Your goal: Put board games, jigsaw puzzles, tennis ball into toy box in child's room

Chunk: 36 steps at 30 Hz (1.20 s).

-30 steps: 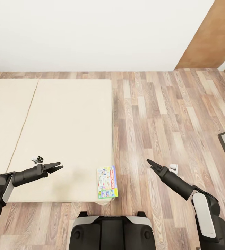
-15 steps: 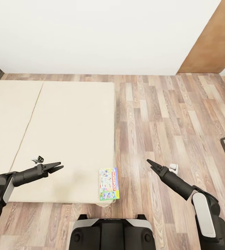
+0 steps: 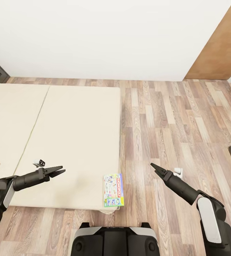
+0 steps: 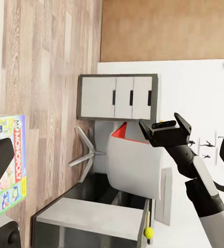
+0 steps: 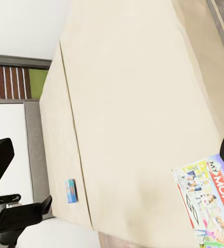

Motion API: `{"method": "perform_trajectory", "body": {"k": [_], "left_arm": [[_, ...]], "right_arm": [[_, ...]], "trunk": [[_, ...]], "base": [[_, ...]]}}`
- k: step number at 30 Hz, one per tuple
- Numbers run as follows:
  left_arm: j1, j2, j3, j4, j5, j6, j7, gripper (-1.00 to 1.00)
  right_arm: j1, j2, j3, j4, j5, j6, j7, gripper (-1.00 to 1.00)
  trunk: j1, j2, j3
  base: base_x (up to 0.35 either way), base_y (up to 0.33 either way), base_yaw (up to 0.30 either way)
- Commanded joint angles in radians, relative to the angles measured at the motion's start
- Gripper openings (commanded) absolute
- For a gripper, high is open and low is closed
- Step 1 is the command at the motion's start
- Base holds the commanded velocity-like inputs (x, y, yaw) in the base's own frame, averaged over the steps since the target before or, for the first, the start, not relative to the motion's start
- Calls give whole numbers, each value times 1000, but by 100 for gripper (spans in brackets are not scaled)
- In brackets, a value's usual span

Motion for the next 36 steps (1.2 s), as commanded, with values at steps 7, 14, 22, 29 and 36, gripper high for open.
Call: {"method": "perform_trajectory", "body": {"k": [7, 14, 22, 29, 36], "left_arm": [[0, 0, -1, 0, 0, 11, 1, 100], [0, -1, -2, 0, -1, 11, 1, 100], [0, -2, 0, 0, -1, 11, 1, 100], [0, -2, 0, 0, -3, 11, 2, 100], [0, -2, -1, 0, -3, 11, 1, 100]], "right_arm": [[-1, -2, -3, -1, -4, -33, 6, 100], [-1, -2, -3, -1, -9, -51, 6, 100], [-1, -1, -3, 0, -11, -53, 7, 100], [-1, -1, -3, 0, -12, -54, 7, 100], [0, 0, -3, 0, -12, -54, 7, 100]], "trunk": [[1, -1, 10], [1, -1, 21], [1, -1, 33], [1, -1, 44], [1, -1, 55]], "base": [[0, 0, 72], [0, 0, 72], [0, 0, 74], [0, 0, 79], [0, 0, 79]]}}
